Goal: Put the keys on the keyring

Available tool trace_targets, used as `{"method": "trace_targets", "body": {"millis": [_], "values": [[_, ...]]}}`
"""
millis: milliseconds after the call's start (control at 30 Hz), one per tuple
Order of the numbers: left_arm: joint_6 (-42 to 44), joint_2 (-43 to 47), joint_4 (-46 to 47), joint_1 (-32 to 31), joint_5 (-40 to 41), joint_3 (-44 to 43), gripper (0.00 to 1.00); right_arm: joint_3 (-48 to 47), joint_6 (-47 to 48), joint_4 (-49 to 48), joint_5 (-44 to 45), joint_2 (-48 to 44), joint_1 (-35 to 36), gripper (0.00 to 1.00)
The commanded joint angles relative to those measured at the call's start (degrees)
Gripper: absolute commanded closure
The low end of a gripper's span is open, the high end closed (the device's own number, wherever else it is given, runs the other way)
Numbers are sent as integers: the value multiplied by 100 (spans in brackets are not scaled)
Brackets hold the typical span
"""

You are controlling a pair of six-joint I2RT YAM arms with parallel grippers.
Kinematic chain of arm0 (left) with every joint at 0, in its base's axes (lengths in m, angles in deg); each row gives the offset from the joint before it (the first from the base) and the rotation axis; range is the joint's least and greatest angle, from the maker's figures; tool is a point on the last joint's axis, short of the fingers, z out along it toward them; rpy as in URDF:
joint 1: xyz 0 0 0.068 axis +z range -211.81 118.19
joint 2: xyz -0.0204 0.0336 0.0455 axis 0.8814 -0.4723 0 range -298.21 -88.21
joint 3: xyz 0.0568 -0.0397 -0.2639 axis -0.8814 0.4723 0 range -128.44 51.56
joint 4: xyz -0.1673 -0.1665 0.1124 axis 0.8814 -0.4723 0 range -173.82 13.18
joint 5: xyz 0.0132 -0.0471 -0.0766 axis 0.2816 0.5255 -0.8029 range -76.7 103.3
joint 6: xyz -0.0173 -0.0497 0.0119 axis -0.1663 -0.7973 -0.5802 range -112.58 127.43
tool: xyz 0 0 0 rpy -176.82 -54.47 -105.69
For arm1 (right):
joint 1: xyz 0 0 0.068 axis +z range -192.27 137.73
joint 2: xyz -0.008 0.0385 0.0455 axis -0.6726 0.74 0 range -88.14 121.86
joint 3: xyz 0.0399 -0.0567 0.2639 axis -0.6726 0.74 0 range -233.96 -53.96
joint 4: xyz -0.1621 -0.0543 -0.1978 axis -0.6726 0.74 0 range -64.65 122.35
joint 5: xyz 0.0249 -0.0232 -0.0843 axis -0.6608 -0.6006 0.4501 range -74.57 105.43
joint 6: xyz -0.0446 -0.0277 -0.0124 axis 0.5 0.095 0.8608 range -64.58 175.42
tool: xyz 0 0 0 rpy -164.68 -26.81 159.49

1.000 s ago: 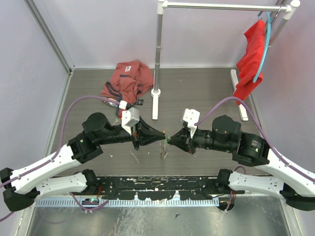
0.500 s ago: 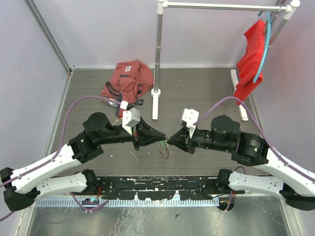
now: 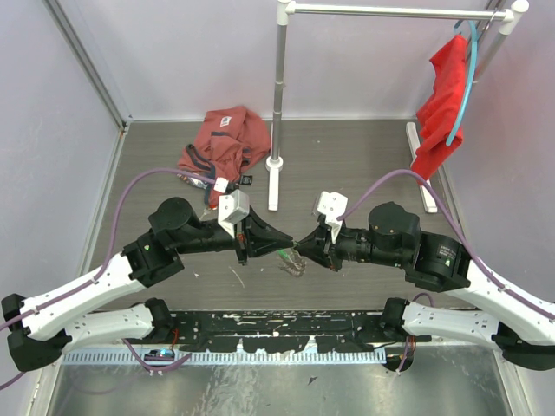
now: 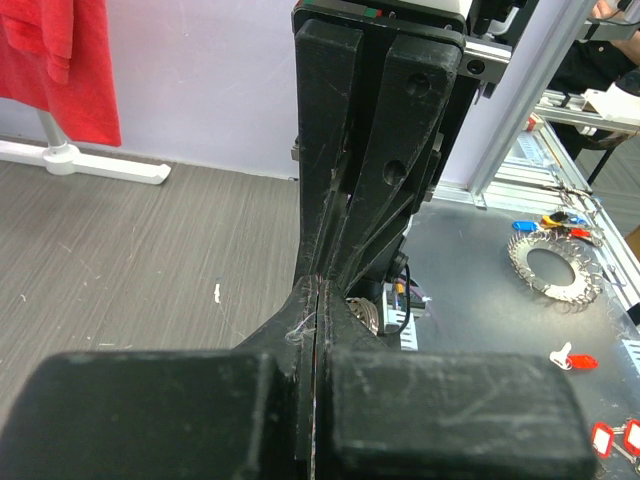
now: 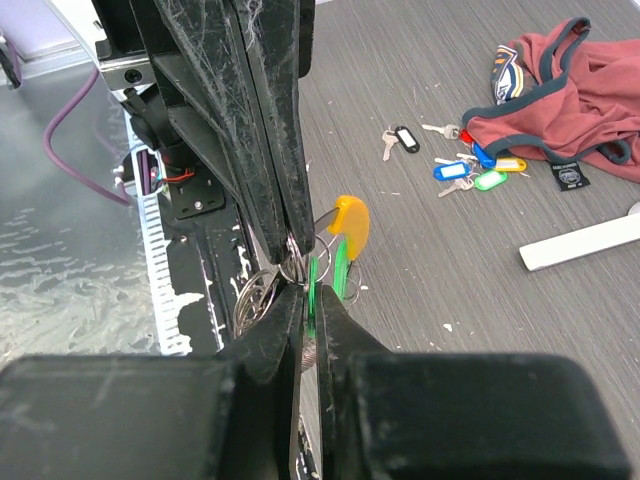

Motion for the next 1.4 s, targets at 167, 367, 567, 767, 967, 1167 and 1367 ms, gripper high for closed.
{"method": "trace_targets", "body": {"millis": [167,367,567,767,967,1167,1367], "values": [[27,13,258,-18,69,-239,100,-152,65,-377,-228,-109,9,94],[141,89,103,-22,462,-220,100,-127,128,-336,-290,-214,13,93],[158,83,80,-22,499,-221,100,-115,139,-344,-266,-244,9,93],[161,71,98,-22,512,-237,100,-119,163,-344,-364,-158,9,93],[137,38,115,-19,486,-243,100,-135,192,-294,-458,9,13,89],[195,135,7,-24,761,-165,100,-72,166,-263,-94,-84,8,72],[343,235,-305,-20,1127,-130,100,5,113,-232,334,-326,8,58]]}}
